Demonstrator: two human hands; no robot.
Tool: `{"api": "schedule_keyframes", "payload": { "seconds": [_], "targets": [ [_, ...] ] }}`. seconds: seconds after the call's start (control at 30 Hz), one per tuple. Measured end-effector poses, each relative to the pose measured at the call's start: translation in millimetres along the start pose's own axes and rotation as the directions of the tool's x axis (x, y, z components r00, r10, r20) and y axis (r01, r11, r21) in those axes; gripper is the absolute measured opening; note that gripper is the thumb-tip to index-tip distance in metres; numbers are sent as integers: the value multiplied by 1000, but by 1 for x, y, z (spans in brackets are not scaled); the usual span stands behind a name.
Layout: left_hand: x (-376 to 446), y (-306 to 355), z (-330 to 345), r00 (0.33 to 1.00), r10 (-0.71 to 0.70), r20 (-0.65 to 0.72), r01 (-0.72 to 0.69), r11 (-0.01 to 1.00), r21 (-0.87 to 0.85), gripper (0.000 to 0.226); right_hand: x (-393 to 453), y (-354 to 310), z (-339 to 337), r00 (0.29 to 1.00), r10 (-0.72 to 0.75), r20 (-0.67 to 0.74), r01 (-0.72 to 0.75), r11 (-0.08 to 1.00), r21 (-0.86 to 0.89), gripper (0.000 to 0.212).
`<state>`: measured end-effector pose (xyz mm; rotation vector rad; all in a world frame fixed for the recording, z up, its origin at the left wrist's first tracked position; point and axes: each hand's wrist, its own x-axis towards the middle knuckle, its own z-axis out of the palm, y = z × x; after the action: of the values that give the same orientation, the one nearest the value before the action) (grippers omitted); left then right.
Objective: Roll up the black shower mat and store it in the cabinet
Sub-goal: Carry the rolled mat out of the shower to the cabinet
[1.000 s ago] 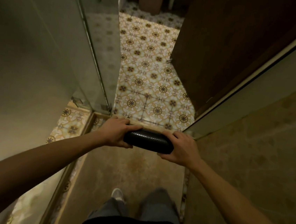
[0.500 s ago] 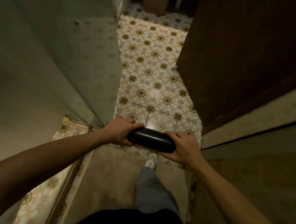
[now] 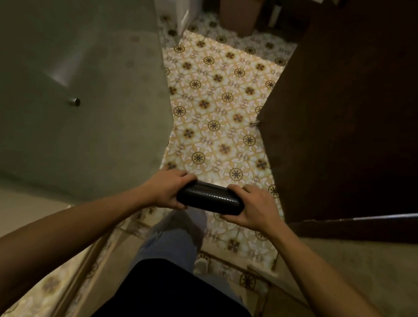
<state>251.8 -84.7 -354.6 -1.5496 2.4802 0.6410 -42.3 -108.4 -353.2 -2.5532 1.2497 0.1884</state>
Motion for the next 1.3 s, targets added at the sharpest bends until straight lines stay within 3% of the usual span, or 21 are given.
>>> {"api": "schedule_keyframes", "payload": {
  "seconds": [0.37, 0.6, 0.83, 1.2, 1.3],
  "targets": [
    [207, -122, -72, 996, -84, 23, 86, 992, -91, 74, 225, 139, -59, 999, -28, 33, 30, 999, -40, 81],
    [283, -192, -149, 994, -96, -58, 95, 995, -14, 76, 337, 178, -119, 1000, -11, -8, 11, 1000, -5, 76],
    [361, -264, -193, 981, -183, -61, 182, 983, -25, 77, 464, 227, -154, 994, -103, 28, 104, 993, -54, 80],
    [542, -407, -290, 942, -326, 82, 328, 945, -16, 74, 711, 322, -208, 970, -195, 146, 193, 981, 28, 84],
    [564, -447, -323, 922, -382, 64, 385, 921, -51, 78, 781, 333, -232, 957, -243, 158, 241, 970, 31, 84]
  ]
}}
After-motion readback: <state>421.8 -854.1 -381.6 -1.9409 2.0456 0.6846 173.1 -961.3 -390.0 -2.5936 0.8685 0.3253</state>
